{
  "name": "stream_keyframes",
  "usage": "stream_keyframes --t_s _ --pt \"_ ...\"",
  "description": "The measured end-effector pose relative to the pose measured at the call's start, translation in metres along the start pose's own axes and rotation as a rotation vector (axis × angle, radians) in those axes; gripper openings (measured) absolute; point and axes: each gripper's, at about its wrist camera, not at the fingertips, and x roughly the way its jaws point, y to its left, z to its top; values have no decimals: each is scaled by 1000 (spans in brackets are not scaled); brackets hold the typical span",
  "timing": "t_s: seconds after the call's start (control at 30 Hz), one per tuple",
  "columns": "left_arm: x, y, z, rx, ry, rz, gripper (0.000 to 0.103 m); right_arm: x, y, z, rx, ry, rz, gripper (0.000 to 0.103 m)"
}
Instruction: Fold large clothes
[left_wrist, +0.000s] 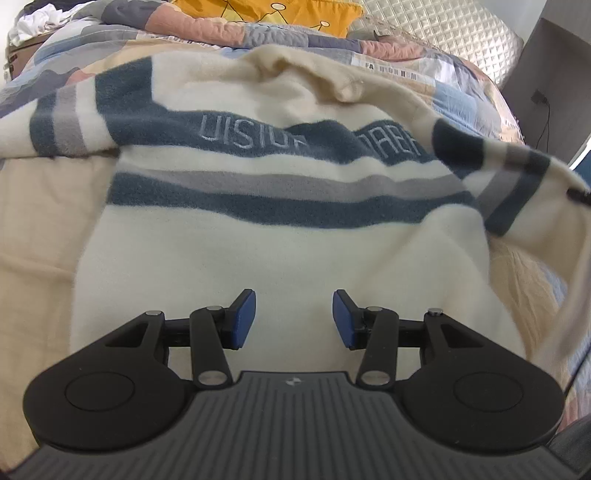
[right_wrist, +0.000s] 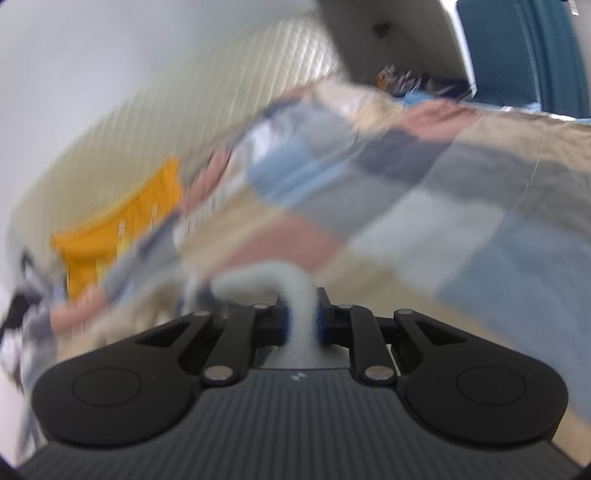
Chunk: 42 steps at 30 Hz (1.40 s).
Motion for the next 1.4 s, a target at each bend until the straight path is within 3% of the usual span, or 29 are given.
stream_keyframes --t_s 0.2,0.37,0.53,0.67,0.87,0.97,1.03,1.07,1.2,1.4 --pt "-4 6 3 -52 -40 -4 52 45 -24 47 29 -70 -37 16" --pt "-7 -1 15 -39 -81 0 52 106 -75 25 99 94 -97 17" --pt "12 -5 20 -44 -49 13 52 151 -112 9 151 244 -78 20" --pt "26 0 21 -98 5 -1 52 153 -130 3 195 251 1 20" --pt "10 10 28 -156 -30 -25 52 140 -141 6 274 285 74 25" --pt "0 14 26 -184 -41 -49 52 126 -140 7 300 294 53 37" --pt "-7 16 24 -185 -52 -56 52 115 -140 9 333 297 35 55" --pt "-11 18 24 -188 -58 -62 52 110 -139 10 341 300 27 58" --pt "-24 22 23 -200 -83 -91 52 87 -125 14 234 312 -28 62" --pt "-32 22 14 -147 -77 -131 52 46 -83 11 -173 247 -106 62"
